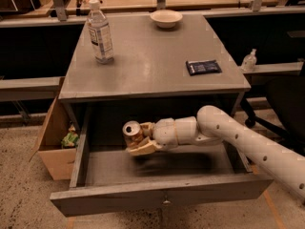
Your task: Place orange can into top drawer
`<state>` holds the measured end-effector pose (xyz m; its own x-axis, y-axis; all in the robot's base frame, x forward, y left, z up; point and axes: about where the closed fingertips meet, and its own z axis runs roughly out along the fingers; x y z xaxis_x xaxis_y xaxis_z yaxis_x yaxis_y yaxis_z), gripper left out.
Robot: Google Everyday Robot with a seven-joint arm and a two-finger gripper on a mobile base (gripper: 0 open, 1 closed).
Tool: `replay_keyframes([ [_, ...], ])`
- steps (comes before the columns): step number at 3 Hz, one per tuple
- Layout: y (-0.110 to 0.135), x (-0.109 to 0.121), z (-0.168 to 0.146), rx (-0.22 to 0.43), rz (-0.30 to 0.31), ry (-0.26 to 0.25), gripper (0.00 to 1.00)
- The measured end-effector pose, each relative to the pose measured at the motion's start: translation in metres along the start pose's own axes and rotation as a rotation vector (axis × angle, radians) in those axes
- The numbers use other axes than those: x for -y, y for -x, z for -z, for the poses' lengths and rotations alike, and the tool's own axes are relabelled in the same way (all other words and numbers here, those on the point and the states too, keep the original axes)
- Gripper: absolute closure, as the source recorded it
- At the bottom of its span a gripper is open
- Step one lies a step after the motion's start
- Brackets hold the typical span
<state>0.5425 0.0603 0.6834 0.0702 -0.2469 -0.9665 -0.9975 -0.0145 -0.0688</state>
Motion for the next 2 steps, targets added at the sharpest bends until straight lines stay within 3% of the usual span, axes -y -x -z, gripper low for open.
replay_keyframes([
  [2, -0.02, 0.003, -0.027, -0.022, 0.01, -0.05, 0.59],
])
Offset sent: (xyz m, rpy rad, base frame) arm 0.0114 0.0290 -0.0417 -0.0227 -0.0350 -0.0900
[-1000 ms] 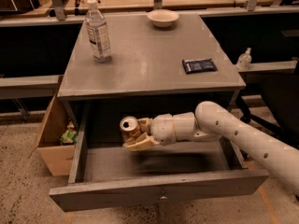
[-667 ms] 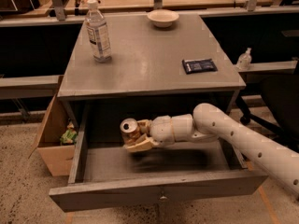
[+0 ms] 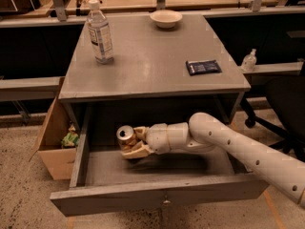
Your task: Place orange can into top drawer
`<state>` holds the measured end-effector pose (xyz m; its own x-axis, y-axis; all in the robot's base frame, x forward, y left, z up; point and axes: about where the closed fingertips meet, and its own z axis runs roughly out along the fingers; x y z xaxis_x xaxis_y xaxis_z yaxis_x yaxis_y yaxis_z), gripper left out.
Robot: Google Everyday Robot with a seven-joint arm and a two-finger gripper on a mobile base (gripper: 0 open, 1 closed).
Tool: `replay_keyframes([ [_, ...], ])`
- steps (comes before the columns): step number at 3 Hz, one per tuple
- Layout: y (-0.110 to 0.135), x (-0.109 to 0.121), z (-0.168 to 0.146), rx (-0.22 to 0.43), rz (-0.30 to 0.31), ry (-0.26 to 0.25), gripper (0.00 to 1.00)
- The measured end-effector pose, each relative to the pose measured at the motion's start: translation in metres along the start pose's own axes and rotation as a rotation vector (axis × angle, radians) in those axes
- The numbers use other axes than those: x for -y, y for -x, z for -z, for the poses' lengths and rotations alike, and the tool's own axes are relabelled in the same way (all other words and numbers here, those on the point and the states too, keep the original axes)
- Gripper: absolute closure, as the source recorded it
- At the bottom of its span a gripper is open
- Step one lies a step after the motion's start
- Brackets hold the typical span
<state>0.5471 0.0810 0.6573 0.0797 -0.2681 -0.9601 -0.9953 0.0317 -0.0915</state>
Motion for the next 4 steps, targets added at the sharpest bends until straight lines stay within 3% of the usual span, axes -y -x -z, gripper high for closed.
replay_keyframes([
  [2, -0.004, 0.007, -0.017, 0.013, 0.009, -0.017, 0.12],
  [3, -0.001, 0.009, -0.009, -0.026, 0.006, -0.015, 0.0],
  [4, 0.008, 0.01, 0.01, -0.073, 0.005, -0.053, 0.0],
])
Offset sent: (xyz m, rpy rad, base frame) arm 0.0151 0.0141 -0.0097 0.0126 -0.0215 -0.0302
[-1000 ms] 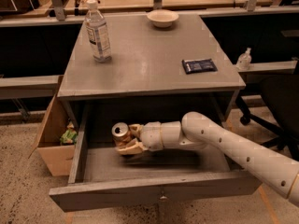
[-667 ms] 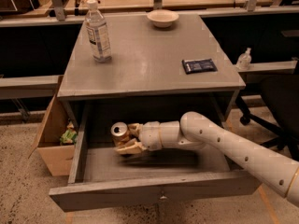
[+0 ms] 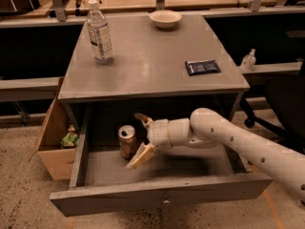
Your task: Place orange can into top drawer
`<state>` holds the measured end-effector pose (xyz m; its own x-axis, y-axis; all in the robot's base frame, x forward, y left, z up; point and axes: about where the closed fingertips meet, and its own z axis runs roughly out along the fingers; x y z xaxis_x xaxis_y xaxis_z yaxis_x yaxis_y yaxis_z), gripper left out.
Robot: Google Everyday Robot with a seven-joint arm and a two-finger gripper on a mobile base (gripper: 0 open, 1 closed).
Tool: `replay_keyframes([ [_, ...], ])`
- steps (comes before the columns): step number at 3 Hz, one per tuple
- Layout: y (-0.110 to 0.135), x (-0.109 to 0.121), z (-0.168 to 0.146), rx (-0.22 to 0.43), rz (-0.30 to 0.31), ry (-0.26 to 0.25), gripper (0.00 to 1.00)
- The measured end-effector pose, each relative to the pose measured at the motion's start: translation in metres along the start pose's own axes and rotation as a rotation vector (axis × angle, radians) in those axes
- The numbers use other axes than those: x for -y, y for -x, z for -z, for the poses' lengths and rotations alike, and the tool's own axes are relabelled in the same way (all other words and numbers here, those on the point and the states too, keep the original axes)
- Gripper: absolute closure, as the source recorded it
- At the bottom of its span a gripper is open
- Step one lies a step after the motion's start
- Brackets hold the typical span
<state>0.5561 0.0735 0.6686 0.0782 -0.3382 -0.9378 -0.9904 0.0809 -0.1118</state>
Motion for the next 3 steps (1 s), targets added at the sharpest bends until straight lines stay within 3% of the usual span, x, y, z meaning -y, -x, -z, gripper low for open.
replay_keyframes([
  [1, 0.007, 0.0, 0.025, -0.028, -0.018, -0.025, 0.14],
  [3, 0.027, -0.02, 0.095, -0.121, -0.066, -0.079, 0.21],
])
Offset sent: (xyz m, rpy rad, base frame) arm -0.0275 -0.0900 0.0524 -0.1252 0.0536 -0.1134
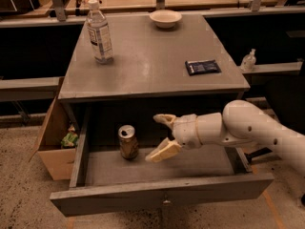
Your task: Place orange can into top drawer
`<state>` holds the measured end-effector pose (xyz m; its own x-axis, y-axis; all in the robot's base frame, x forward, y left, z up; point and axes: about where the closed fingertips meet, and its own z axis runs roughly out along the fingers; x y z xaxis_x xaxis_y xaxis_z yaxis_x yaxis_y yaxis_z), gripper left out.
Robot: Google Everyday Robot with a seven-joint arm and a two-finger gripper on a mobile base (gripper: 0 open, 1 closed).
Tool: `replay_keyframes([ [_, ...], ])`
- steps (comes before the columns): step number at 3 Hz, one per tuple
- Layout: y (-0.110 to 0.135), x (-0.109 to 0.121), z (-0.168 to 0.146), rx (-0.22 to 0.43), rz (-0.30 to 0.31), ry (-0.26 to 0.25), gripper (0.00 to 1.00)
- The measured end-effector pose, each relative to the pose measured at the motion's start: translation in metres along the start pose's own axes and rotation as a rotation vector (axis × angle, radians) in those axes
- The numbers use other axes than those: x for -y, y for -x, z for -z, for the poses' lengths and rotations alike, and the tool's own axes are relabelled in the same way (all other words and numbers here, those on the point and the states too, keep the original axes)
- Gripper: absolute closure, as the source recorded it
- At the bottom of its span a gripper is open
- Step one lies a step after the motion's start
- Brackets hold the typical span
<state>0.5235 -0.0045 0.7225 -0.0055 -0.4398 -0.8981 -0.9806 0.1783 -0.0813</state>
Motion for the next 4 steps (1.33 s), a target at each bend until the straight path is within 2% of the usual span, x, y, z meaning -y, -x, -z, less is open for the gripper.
replay_keyframes([
  [1, 0.031, -0.006, 0.042, 0.018, 0.0, -0.063, 0.39],
  [2, 0.073, 0.0, 0.082, 0.131, 0.025, -0.094, 0.63],
  [3, 0.132, 0.029, 0.122, 0.248, 0.052, -0.181, 0.92],
  [4, 0.129, 0.025, 0.117, 0.24, 0.051, -0.169, 0.79],
])
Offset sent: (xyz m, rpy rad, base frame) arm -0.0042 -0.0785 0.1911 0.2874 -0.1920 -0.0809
